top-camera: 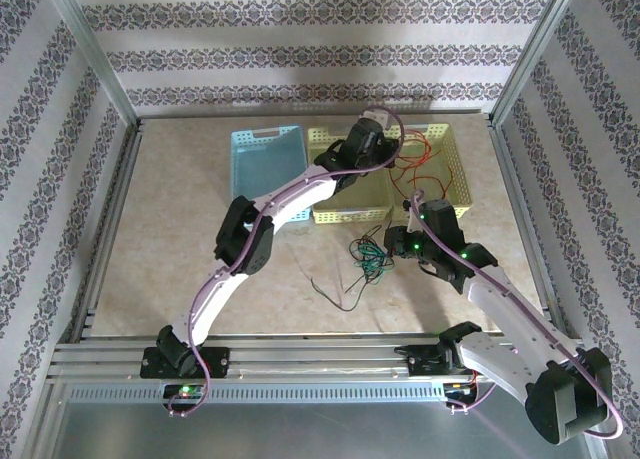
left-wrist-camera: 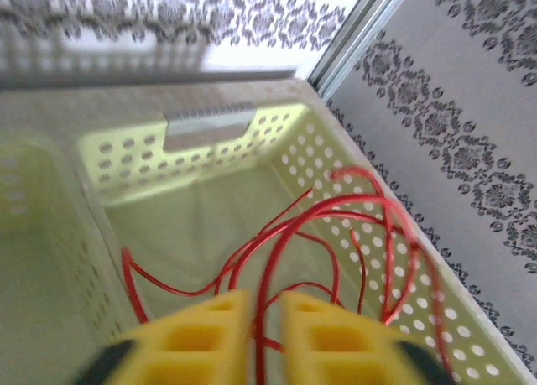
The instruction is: Untangle the cables
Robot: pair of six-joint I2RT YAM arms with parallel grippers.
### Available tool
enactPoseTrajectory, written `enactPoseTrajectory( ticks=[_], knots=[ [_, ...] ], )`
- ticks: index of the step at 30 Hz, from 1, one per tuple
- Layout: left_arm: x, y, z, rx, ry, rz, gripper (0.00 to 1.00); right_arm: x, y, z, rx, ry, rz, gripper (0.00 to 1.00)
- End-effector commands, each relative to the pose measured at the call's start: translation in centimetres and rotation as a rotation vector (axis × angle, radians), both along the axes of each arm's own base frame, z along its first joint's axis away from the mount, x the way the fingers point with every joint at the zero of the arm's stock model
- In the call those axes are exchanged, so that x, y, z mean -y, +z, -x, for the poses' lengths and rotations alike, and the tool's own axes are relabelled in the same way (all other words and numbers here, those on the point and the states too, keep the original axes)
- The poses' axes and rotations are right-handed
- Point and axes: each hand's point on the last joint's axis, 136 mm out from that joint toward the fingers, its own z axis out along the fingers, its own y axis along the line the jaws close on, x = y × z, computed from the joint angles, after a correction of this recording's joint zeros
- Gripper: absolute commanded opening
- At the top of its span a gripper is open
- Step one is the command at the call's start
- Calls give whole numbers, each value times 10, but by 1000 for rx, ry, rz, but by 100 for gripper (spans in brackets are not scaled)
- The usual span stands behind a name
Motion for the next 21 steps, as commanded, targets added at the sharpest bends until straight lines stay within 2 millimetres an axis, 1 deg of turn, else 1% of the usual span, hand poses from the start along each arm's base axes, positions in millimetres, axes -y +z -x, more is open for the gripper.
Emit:
enactPoseTrajectory(
  ticks=[1, 2, 3, 5, 7, 10, 12, 14, 16, 18, 21],
  knots=[
    [4, 40, 8, 1, -33, 78, 56, 7, 0, 2, -1, -28, 8, 6],
    [2, 50, 13, 26, -42, 86, 66, 7, 1, 2, 2, -25, 7, 6],
    [-3, 59, 18, 53, -44, 86, 71, 7, 1, 3, 2, -25, 9, 6],
    [-18, 75, 35, 90, -41, 84, 77, 8, 1, 4, 7, -22, 9, 6],
    [-35, 76, 56, 97, -46, 77, 78, 7, 1, 5, 6, -14, 8, 6],
    [-64, 55, 97, 61, -60, 57, 80, 4, 1, 5, 2, 2, 2, 6],
    [-81, 29, 129, 20, -79, 13, 80, 3, 1, 4, 0, 7, -3, 7],
    [-92, 4, 158, -24, -109, -29, 80, 2, 1, 4, 1, 8, -10, 6],
    [-97, -18, 185, -72, -151, -45, 81, 2, 3, 3, 10, 1, -20, 6],
    [-97, -40, 207, -115, -193, -52, 81, 0, 8, 2, 28, 4, -33, 6],
    [-89, -62, 227, -158, -249, -55, 81, 2, 15, 2, 53, -4, -39, 6]
  ],
)
